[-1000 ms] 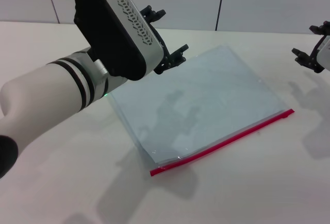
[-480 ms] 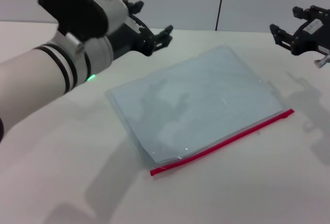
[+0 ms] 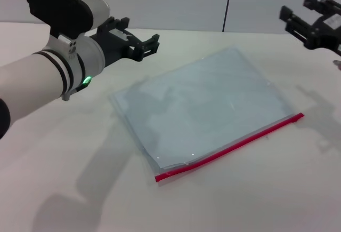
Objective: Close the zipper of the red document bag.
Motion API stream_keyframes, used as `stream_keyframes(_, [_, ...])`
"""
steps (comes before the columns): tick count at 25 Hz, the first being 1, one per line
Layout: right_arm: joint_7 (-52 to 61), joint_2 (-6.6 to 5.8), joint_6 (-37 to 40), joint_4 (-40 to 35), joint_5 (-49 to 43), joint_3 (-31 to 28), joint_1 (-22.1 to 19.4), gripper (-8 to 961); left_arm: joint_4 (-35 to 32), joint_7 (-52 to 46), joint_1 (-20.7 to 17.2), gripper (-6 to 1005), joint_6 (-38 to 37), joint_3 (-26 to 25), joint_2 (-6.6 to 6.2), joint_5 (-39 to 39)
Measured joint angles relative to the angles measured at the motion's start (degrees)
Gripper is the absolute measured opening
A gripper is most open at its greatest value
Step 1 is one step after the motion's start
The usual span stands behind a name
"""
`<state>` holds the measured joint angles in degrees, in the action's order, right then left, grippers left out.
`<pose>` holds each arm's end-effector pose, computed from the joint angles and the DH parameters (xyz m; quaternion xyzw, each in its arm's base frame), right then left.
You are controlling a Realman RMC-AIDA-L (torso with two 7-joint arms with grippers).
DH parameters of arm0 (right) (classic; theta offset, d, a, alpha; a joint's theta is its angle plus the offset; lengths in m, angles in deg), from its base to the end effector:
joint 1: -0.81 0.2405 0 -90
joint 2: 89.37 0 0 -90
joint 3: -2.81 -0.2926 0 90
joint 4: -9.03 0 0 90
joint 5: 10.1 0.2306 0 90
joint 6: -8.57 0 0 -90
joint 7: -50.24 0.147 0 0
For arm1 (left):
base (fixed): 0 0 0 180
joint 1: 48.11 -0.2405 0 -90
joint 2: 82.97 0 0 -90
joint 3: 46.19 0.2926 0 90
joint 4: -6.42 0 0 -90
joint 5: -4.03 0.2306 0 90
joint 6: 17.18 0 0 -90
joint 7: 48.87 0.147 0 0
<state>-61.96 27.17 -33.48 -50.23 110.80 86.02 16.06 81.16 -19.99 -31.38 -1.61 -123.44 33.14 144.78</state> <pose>0.2593 0.4082 0.0102 -0.8372 0.1736 0.3037 0.4205 -0.2213 0.4183 -0.0358 -0.8423 -0.2270 -0.1247 0.4727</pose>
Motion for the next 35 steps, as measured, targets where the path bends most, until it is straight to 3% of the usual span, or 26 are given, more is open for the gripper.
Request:
stream_keyframes(6, [-10.18, -0.16, -1.86, 7.62, 11.80, -0.07, 0.30, 622, -1.65, 0.72, 0.34, 801, -1.91, 0.01, -0.02, 0.04])
stream_keyframes(18, [-11.75, -0.35, 1.77, 10.76, 12.04, -0.63, 2.29, 622, -5.54, 2.48, 3.93, 801, 1.61, 0.75, 0.06, -0.08])
stream_keyframes(23, [-11.84, -0.35, 1.78, 10.81, 12.13, -0.70, 2.34, 622, -5.92, 2.39, 3.74, 801, 0.61, 0.76, 0.13, -0.11])
stream_keyframes(29, [-14.26, -0.03, 1.79, 12.57, 13.75, -2.10, 2.33, 622, -5.93, 1.98, 1.56, 801, -6.33, 1.62, 0.23, -0.22])
stream_keyframes(32, [-18.09, 0.02, 1.39, 14.62, 17.84, -2.09, 2.32, 622, -5.93, 1.83, -0.21, 801, -12.40, 3.26, 0.25, -0.32])
stream_keyframes(35, [-24.73, 0.07, -0.55, 18.08, 25.80, -1.60, 2.32, 622, -7.09, 1.74, -2.56, 801, -23.03, 6.05, 0.24, -1.32])
